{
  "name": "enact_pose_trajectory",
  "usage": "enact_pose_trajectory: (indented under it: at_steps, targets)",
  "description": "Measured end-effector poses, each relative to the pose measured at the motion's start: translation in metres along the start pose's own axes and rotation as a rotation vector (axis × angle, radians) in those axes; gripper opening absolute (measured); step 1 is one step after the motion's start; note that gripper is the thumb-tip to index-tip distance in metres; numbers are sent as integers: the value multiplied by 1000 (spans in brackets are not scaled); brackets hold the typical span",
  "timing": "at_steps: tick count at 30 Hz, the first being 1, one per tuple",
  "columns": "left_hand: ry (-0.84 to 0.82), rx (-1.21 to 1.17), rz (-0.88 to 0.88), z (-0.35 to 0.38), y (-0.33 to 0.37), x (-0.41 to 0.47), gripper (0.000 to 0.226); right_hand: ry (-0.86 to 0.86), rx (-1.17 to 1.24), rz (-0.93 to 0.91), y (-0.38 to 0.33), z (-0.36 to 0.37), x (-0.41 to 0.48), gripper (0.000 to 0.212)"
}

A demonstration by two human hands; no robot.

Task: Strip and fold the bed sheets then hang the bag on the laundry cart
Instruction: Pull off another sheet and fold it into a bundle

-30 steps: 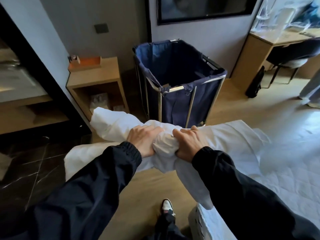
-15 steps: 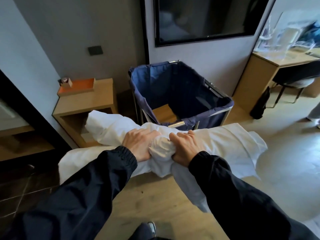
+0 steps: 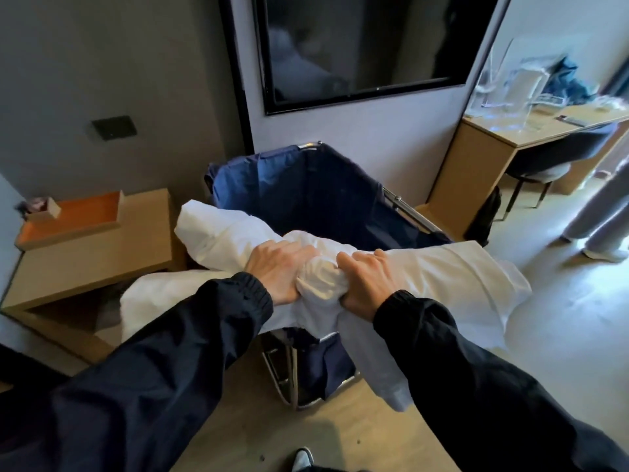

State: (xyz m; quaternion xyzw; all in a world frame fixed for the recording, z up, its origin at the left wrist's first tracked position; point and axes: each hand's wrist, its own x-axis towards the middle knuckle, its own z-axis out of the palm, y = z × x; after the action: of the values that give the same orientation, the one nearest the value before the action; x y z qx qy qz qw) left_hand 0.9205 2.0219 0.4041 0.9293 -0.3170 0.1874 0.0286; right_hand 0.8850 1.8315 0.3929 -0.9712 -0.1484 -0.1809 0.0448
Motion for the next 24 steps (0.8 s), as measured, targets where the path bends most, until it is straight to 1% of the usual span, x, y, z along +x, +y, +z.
enact_pose_trajectory:
  at_steps: [4, 7, 9, 13, 18, 24]
  targets:
    - [18, 3, 61, 14, -28, 53, 29, -10, -26, 67, 22, 14, 46, 38]
    - [20, 20, 103, 30, -44, 90, 31, -11, -22, 101, 42, 27, 75, 43]
    - [4, 32, 114, 42, -53, 113, 34, -29, -21, 116, 56, 38, 94, 41]
    - [-23, 17, 117, 69, -73, 157, 35, -47, -25, 111, 88, 64, 135, 37]
    - [-59, -2, 72, 107, -98, 209, 27, -87, 14, 99, 124, 99, 186, 33]
    - [-128, 4, 66, 158, -126, 249, 30, -200, 73, 122, 149, 137, 223, 37]
